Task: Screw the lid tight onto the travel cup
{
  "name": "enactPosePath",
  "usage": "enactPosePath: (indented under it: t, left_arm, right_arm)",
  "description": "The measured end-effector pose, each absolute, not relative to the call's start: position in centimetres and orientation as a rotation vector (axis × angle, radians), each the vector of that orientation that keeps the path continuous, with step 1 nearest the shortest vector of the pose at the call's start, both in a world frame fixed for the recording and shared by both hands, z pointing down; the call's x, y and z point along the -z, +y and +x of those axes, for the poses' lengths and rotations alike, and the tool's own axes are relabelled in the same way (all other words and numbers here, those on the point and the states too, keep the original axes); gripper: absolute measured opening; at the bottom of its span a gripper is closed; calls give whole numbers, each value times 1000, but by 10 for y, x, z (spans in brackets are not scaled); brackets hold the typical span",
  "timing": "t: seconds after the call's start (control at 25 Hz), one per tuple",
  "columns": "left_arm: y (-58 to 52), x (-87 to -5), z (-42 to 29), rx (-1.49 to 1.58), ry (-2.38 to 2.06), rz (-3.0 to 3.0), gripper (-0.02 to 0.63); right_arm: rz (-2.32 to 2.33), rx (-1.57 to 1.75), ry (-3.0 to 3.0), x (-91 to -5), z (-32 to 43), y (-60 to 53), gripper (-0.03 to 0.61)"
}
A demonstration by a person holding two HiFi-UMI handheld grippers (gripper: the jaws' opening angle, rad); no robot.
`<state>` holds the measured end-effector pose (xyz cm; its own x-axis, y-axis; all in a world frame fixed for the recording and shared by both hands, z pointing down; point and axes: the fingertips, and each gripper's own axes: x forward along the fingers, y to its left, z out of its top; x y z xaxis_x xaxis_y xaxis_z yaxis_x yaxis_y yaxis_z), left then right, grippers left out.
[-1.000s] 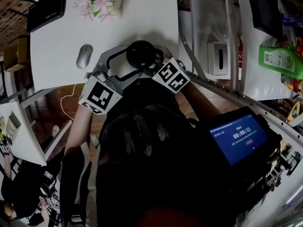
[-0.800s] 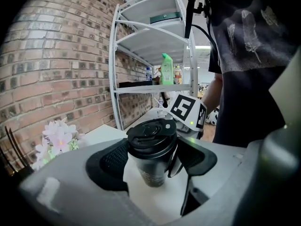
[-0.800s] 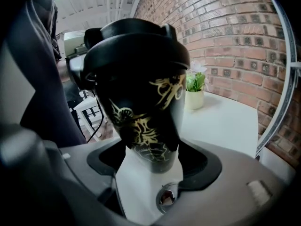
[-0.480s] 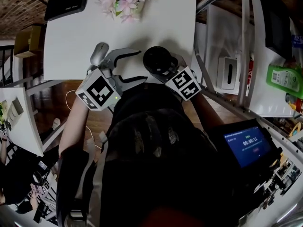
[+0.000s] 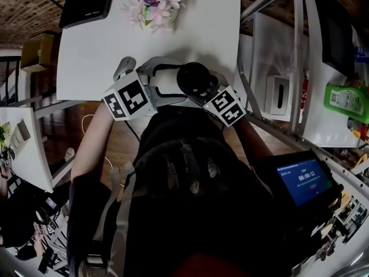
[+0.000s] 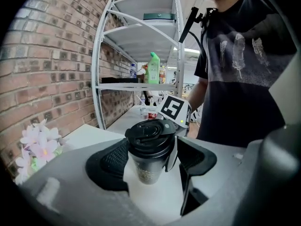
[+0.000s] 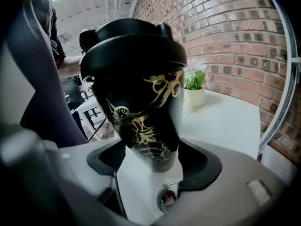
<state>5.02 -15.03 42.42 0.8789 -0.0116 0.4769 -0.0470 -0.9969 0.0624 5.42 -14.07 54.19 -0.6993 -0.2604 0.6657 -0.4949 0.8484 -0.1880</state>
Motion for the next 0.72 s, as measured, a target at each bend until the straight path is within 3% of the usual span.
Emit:
enactPosePath:
  t: [0.72]
  left_arm:
    - [-150, -424, 56, -609, -391, 2945, 333]
  right_arm:
    - [542, -475, -2350, -544, 57, -141, 350]
